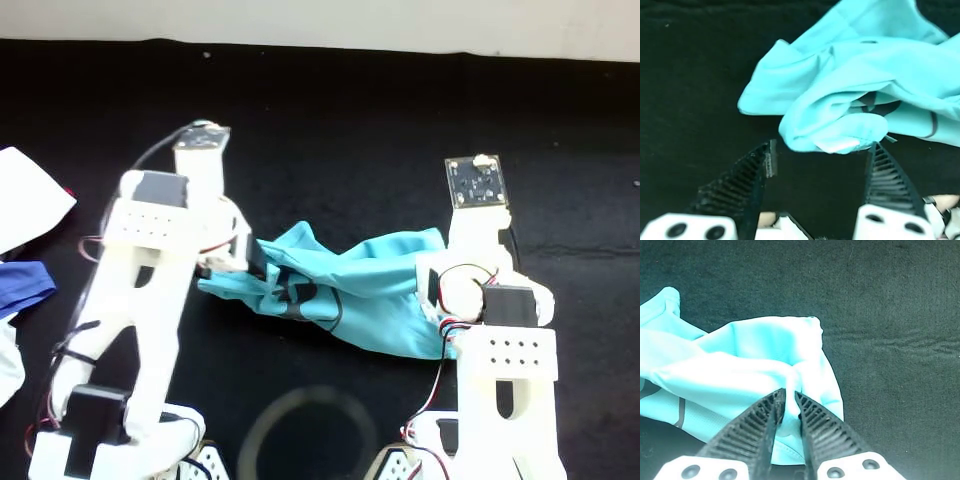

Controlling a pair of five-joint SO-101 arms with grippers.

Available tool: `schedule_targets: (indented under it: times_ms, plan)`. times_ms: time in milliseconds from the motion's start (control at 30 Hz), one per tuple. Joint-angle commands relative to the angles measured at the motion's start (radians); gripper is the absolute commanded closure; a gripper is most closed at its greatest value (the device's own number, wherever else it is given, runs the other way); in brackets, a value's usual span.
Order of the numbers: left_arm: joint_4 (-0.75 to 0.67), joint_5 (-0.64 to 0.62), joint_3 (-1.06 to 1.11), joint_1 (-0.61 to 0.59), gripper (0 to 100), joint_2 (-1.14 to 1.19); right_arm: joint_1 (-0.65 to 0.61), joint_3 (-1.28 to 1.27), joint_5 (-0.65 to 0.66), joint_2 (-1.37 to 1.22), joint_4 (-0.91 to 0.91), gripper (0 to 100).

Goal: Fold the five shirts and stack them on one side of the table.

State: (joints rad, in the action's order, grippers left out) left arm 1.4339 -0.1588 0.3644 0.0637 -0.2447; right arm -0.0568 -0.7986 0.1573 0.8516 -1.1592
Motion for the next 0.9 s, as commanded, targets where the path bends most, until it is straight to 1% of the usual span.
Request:
schedule_targets:
  times_ms: [0, 133, 233, 333, 400, 500, 600, 700, 867]
  plan:
    - [-0.005, -0.041, 0.007, 0.031, 72, -0.031, 0.007, 0.002, 0.011, 0.027, 0.016, 99.3]
    - [-0.086, -0.035, 0.077, 0.036, 72, -0.007, 0.007, 0.002, 0.011, 0.027, 0.016, 99.3]
    - [-0.153, -0.035, 0.108, 0.033, 72, 0.067, 0.007, 0.002, 0.011, 0.027, 0.016, 99.3]
    - [-0.173, -0.034, 0.107, 0.031, 72, 0.127, 0.007, 0.002, 0.011, 0.027, 0.016, 99.3]
    - [-0.164, -0.034, 0.093, 0.03, 74, 0.143, 0.007, 0.002, 0.011, 0.027, 0.016, 99.3]
    - [-0.147, -0.032, 0.079, 0.022, 83, 0.139, 0.008, 0.002, 0.011, 0.027, 0.016, 99.3]
    - [-0.081, -0.032, 0.031, -0.013, 90, 0.14, 0.01, 0.002, 0.011, 0.027, 0.016, 99.3]
    - [-0.037, 0.02, -0.028, -0.065, 92, 0.14, 0.01, 0.002, 0.011, 0.027, 0.016, 99.3]
    - [-0.034, 0.089, -0.09, -0.131, 93, 0.14, 0.01, 0.002, 0.011, 0.027, 0.016, 99.3]
